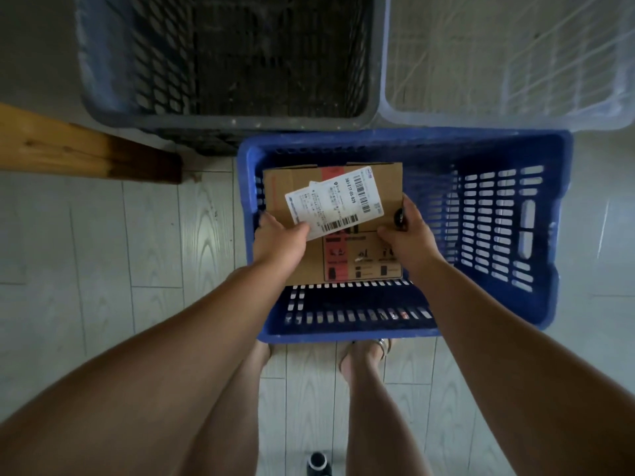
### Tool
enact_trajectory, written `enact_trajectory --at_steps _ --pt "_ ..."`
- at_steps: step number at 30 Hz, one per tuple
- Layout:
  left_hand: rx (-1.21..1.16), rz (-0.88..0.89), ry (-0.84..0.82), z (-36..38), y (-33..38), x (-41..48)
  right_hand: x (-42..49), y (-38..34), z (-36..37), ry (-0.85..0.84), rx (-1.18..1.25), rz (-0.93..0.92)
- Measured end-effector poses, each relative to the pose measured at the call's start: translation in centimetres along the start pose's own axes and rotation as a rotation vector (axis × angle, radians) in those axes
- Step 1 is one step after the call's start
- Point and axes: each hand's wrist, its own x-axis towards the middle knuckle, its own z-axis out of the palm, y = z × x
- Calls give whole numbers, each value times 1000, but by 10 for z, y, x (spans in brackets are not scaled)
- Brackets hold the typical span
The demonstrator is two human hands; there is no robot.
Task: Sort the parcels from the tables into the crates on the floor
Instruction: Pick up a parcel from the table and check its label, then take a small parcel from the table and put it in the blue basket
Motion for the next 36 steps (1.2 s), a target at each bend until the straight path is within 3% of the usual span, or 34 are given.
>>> enact_trajectory --at_steps 12,20,25,31,36 --pt "38 84 145 -9 3 -24 8 2 4 -91 -109 44" --pt "-4 129 41 -37 38 -79 -36 -29 -11 -145 -222 43" --pt "-7 229 -46 -86 75 -145 -126 -83 -24 -64 -206 -9" --pt "6 412 -137 -167 105 -248 -259 -162 -39 89 -3 -35" --pt "-69 514 -117 -230 114 -319 -360 -211 -40 120 75 -125"
